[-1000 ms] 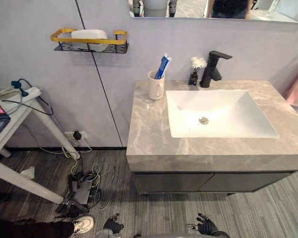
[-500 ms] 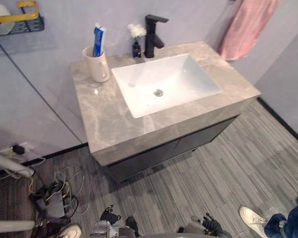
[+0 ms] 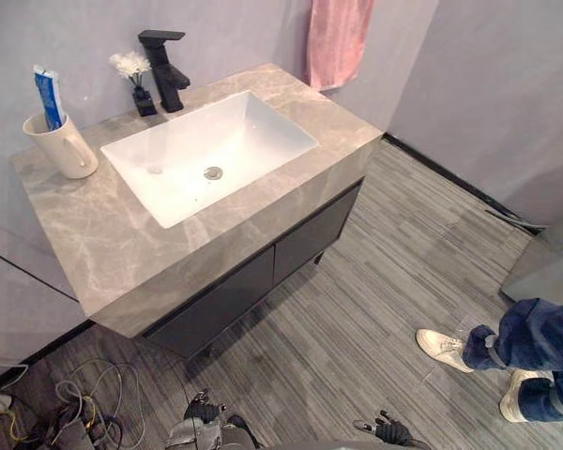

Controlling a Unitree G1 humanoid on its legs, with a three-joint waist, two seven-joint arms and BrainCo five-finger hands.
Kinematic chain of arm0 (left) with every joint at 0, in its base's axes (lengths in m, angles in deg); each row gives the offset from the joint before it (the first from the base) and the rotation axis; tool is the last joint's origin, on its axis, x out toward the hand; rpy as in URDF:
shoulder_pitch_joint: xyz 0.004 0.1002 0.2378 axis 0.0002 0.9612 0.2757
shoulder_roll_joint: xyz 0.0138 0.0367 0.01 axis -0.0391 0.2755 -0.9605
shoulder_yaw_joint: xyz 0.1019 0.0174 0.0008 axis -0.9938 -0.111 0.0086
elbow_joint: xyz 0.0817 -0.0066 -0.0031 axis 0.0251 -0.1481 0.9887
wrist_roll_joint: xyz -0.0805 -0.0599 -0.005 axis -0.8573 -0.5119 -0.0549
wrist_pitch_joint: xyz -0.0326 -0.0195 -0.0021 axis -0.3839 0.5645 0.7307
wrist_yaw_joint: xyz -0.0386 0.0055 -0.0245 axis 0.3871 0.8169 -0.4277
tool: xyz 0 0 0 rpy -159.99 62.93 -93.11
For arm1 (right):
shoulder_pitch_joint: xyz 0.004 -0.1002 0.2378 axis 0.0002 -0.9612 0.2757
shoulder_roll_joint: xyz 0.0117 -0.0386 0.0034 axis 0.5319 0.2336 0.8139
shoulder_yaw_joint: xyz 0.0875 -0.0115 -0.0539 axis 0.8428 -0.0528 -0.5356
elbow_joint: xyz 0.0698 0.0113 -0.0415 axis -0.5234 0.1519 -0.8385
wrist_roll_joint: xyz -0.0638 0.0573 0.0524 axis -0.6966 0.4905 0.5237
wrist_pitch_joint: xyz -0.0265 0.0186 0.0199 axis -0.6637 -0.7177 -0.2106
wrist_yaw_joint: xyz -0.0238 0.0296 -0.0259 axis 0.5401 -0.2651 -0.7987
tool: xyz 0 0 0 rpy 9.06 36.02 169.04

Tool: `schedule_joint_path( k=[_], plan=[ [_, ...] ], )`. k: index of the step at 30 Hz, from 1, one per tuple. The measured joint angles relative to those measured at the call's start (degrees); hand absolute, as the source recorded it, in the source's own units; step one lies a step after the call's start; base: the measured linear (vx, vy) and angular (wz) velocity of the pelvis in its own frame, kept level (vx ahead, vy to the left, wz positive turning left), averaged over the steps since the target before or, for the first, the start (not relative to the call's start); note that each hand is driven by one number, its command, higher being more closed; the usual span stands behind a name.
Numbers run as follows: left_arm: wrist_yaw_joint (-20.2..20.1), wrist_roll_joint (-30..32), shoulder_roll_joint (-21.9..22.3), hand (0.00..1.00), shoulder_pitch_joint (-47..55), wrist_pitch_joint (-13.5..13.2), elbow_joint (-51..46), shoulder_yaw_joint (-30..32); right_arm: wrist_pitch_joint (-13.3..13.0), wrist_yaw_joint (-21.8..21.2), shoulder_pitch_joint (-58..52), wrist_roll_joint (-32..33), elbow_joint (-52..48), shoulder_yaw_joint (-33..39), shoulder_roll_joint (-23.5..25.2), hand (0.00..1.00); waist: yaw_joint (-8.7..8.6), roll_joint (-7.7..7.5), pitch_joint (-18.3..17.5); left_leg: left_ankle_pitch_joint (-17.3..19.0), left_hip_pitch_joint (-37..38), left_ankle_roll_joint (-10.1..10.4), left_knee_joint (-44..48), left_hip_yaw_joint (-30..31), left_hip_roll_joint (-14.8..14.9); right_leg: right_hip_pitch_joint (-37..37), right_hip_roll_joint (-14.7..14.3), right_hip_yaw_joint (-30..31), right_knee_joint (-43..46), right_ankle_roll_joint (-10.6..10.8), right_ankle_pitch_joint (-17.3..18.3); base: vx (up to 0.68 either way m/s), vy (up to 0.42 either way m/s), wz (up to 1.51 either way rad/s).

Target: Organize washtable

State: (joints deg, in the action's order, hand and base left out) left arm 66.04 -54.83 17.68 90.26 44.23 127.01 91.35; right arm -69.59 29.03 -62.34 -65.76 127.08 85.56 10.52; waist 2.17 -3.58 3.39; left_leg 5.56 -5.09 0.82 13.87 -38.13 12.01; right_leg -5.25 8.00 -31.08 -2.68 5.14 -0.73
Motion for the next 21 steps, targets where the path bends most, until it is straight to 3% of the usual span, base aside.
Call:
schedule_joint_path(
  k=[7,10,11,13,14,15,16,17,18,19,21],
  plan=[
    [0.2,0.1,0.2,0.0,-0.1,0.0,0.8,0.3,-0.1,0.0,0.2,2.5,-0.8,3.7,0.5,0.0,-1.26,1.07,1.3,-0.1,3.4,0.1,0.7,-1.2,0.1,-1.5,-0.3,6.6,-2.6,-0.1,-1.6,-0.05,0.048,-0.39],
    [0.2,-0.7,0.3,0.0,-0.1,-0.6,-0.3,3.4,-0.5,0.0,0.6,2.4,-0.9,2.2,0.5,0.0,0.07,0.35,3.5,0.9,0.1,-0.1,9.5,19.1,-0.6,1.8,-0.5,16.6,1.8,-0.9,-0.9,-0.08,0.061,-1.44],
    [0.2,-1.2,1.2,0.0,0.2,-0.8,-1.0,5.1,-0.3,0.0,1.1,2.1,-0.8,0.2,-1.1,0.0,1.82,1.09,3.6,6.0,-1.1,1.2,10.6,38.4,-6.3,5.3,-1.4,26.8,3.6,-1.4,-0.2,-0.08,0.26,-2.06],
    [0.3,-2.0,1.5,0.0,0.6,-0.8,-1.3,5.5,-0.3,0.0,2.5,1.7,-0.5,-1.2,-2.8,0.0,2.02,2.55,3.7,10.7,-0.8,0.7,8.5,54.0,-11.9,9.7,-5.4,39.6,4.6,-1.3,0.9,-0.1,0.268,-2.38],
    [0.4,-2.4,1.5,0.0,0.8,-0.8,-1.4,5.9,-0.4,0.0,3.2,1.6,-0.5,-1.6,-3.3,0.0,2.16,3.09,3.8,12.8,0.1,0.4,7.5,56.6,-12.6,11.5,-7.0,42.4,4.7,-1.2,1.0,-0.13,0.194,-2.7],
    [0.5,-3.4,1.1,0.0,1.3,-0.8,-1.5,7.5,-0.4,0.1,3.8,0.5,-0.4,-3.6,-3.3,0.0,2.22,2.2,4.4,14.7,1.7,-1.4,6.1,55.7,-14.3,13.0,-7.7,45.5,4.1,-4.0,1.8,-0.06,0.171,-2.81],
    [0.5,-3.6,0.7,0.0,2.3,-0.8,-1.5,8.2,-0.4,0.0,4.2,-0.5,0.1,-5.3,-3.6,0.0,2.74,2.05,4.1,15.1,2.8,-2.0,5.6,54.8,-14.0,15.2,-9.5,43.9,8.3,-6.4,2.0,-0.01,0.165,-2.74],
    [0.5,-3.6,0.6,0.0,2.7,-0.8,-1.5,8.4,-0.3,0.0,3.8,-0.8,0.2,-5.5,-3.6,0.0,2.74,1.88,4.1,15.0,3.4,-2.0,5.9,53.9,-13.8,16.0,-10.6,42.9,11.7,-6.8,0.8,0.14,0.155,-2.41],
    [0.4,-4.1,0.5,0.0,3.4,-0.8,-1.5,9.1,-0.2,0.4,2.9,-0.9,0.4,-5.3,-3.6,0.0,2.91,1.02,3.6,14.7,4.3,-2.8,6.2,49.5,-13.5,15.0,-11.5,43.3,11.2,-5.6,-1.3,0.15,0.146,-2.16],
    [0.4,-4.0,0.5,0.0,3.9,-0.7,-1.5,9.0,-0.2,1.0,2.8,-0.9,0.5,-5.1,-4.0,0.0,2.9,1.16,3.5,14.6,4.8,-2.8,6.3,46.3,-13.2,15.0,-12.3,46.1,9.2,-3.7,-3.6,0.14,0.126,-1.99],
    [0.4,-4.0,0.7,0.0,4.1,-0.7,-1.4,9.0,-0.3,1.3,2.7,-0.8,0.4,-4.0,-4.0,0.0,1.76,1.67,3.1,14.6,5.0,-2.8,6.3,44.7,-13.9,15.6,-12.3,47.2,8.4,-3.5,-4.0,0.08,0.125,-1.35]
  ],
)
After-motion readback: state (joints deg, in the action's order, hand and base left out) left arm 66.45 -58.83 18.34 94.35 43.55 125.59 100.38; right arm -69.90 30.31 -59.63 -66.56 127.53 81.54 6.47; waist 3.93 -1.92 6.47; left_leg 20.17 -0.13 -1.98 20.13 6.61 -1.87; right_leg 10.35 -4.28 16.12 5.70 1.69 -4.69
